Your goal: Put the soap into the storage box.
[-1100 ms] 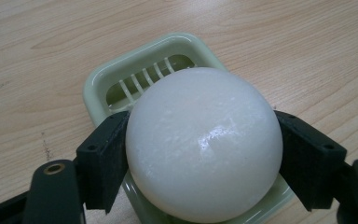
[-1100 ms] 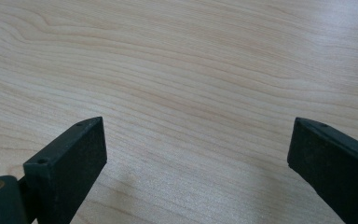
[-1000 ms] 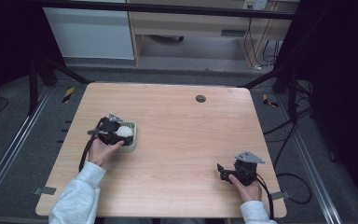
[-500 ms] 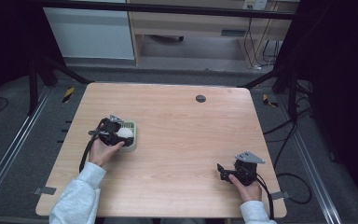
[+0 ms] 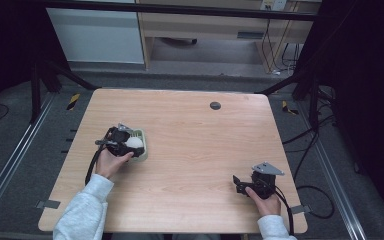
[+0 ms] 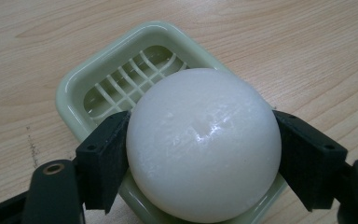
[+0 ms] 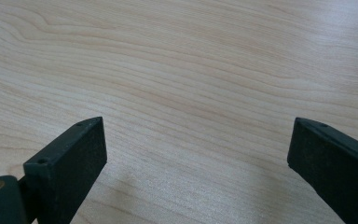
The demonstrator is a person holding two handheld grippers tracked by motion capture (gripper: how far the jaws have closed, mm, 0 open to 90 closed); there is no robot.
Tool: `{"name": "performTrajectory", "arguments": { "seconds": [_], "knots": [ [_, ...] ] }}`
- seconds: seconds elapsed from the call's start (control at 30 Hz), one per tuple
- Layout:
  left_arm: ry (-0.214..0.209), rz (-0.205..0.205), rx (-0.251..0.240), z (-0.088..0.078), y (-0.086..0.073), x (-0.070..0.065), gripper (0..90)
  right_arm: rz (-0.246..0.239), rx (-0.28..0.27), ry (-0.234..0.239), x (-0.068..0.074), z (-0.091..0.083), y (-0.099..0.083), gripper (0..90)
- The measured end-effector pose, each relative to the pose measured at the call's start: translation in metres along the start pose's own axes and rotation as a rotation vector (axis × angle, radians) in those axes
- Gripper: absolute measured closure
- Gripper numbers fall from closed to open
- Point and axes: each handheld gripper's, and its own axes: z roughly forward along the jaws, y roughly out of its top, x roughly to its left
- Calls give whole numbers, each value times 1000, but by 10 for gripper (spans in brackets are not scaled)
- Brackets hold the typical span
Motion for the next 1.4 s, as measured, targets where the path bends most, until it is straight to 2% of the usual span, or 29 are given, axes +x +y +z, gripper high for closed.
{"name": "performTrajectory", "arguments": {
  "seconds": [0.1, 0.17, 0.2, 0.23, 0.27, 0.3, 0.43, 0.73, 1.0, 1.1, 1.2, 1.23, 1.4],
  "knots": [
    [-3, -2, -14, -3, 1, 1, 233, 5, 1, 1, 0, 0, 0, 49],
    [-10, -20, -65, -11, 3, 2, 233, 0, 0, 1, 0, 0, 0, 49],
    [-10, -20, -65, -11, 3, 2, 234, 0, 0, 1, 0, 0, 0, 49],
    [-24, -32, -102, -18, 5, 2, 237, 2, 1, 0, 0, 0, 0, 49],
    [-24, -32, -102, -18, 5, 2, 237, 2, 1, 0, 0, 0, 0, 49],
    [-25, -38, -137, -24, 6, 2, 239, 3, 1, -2, 0, 0, 0, 49],
    [-35, -49, -176, -34, 5, 2, 241, -3, -1, -6, -1, 0, 0, 49],
    [-36, -41, -201, -50, -4, -5, 220, 4, -2, -1, -1, -1, 0, 50],
    [-24, -35, -247, -62, -27, -11, 206, 5, -10, 2, -1, -2, 0, 50],
    [-14, -42, -274, -65, -41, -16, 202, 4, -10, 3, -1, -2, 0, 50],
    [-10, -37, -277, -65, -48, -18, 204, 14, -6, 10, -1, -3, 0, 50],
    [-7, -43, -270, -64, -54, -19, 205, 3, -11, 1, -1, -3, 0, 50],
    [-1, -45, -253, -61, -64, -21, 205, 11, -12, 4, -2, -4, 0, 49]
  ]
}}
